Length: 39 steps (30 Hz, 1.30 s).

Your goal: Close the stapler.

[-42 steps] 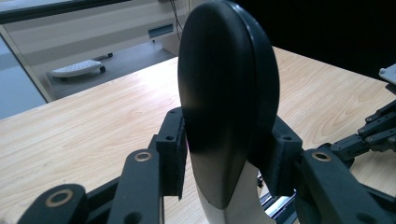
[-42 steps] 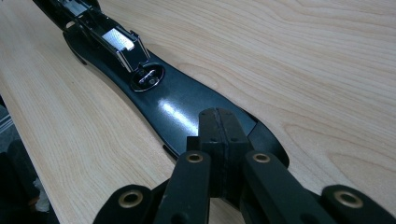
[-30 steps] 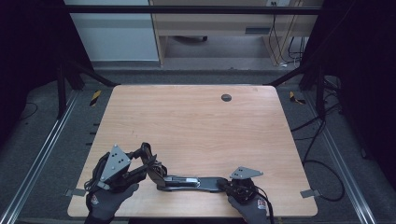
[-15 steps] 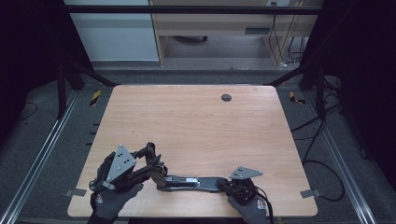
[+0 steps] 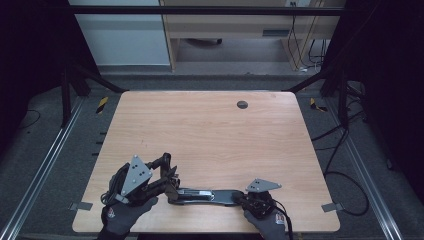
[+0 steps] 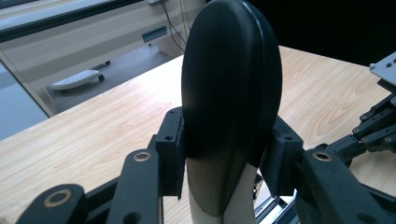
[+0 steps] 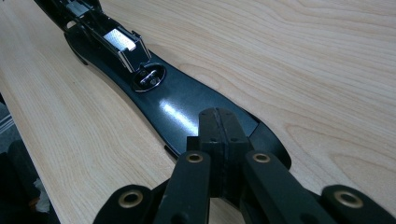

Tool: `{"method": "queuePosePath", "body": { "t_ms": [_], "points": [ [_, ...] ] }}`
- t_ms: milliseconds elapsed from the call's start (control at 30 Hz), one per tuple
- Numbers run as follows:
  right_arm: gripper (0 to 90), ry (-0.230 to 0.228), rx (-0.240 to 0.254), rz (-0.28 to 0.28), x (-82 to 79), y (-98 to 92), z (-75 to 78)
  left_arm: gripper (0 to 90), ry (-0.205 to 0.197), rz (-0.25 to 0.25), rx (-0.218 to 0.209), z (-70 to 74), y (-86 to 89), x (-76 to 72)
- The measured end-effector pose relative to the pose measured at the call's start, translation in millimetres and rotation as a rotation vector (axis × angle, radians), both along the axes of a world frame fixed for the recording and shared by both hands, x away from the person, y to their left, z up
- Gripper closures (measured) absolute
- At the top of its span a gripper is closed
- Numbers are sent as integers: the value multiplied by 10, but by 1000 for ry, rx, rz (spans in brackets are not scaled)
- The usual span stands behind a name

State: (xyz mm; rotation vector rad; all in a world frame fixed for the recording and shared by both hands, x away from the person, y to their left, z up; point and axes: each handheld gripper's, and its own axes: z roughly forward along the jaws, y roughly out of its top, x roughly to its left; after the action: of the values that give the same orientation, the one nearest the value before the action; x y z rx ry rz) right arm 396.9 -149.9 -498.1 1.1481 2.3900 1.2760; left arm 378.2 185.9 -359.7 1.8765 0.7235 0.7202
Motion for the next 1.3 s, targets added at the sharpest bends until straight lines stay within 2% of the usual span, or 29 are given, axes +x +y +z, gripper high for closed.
{"method": "queuePosePath", "body": {
  "t_ms": [900,1300],
  "points": [
    [900,2,3,-3,-3,-1,-2,564,-50,-2,68,-21,-245,-29],
    [900,2,6,0,-10,4,-2,560,-77,-14,126,-47,-431,-45]
  ]
}}
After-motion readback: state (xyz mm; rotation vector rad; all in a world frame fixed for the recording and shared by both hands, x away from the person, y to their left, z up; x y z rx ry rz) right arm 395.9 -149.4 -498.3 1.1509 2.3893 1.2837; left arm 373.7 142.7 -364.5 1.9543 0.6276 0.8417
